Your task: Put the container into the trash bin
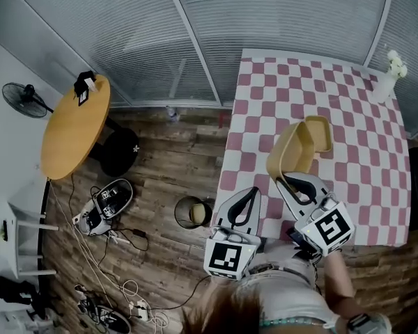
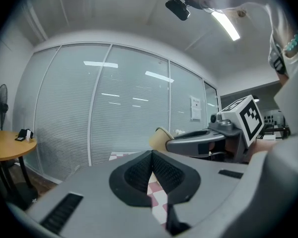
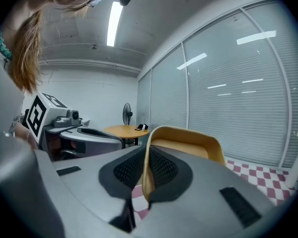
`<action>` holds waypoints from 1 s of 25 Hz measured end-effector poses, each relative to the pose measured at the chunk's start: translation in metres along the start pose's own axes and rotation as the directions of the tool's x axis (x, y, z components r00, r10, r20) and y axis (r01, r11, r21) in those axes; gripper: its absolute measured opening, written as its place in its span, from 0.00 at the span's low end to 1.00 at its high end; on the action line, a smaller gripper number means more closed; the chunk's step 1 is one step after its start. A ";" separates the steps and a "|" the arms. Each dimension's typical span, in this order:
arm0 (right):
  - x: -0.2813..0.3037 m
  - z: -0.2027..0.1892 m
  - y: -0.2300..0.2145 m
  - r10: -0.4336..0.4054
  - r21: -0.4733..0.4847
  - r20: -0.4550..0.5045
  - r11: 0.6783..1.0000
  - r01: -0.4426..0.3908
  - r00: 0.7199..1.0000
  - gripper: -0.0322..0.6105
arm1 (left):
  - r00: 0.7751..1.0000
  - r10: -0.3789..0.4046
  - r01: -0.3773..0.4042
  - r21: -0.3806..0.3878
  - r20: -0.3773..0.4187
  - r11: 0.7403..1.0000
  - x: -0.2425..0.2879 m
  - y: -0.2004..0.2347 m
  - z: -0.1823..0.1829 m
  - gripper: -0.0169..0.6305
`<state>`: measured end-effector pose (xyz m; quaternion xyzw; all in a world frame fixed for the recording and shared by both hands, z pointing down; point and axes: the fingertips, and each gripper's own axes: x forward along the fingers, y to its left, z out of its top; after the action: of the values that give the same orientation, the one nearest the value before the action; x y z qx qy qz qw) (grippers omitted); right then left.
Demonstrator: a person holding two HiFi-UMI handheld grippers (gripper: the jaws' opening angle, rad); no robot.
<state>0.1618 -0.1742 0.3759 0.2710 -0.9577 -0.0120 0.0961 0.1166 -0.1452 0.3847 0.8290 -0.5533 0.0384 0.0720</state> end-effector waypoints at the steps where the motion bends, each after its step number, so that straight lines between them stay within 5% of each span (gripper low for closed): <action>1: 0.011 0.002 0.010 0.004 -0.003 0.000 1.000 -0.004 1.000 0.07 | 1.000 0.009 -0.009 0.000 0.005 1.000 -0.010 0.013 -0.002 0.04; 10: 0.127 0.025 0.143 0.151 -0.008 0.001 0.989 -0.151 0.989 0.07 | 0.989 0.143 -0.143 -0.009 0.030 0.990 -0.122 0.148 -0.008 0.04; 18: 0.214 0.048 0.274 0.332 -0.050 0.000 0.942 -0.331 0.943 0.07 | 0.954 0.299 -0.298 -0.054 0.019 0.953 -0.234 0.249 -0.022 0.04; 25: 0.251 0.071 0.356 0.404 -0.042 -0.033 0.913 -0.405 0.914 0.07 | 0.928 0.371 -0.369 -0.086 0.015 0.926 -0.308 0.303 -0.017 0.04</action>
<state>-0.2456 -0.0036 0.3773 0.0649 -0.9913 -0.0117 0.1140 -0.2818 0.0243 0.3809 0.7067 -0.7018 0.0156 0.0886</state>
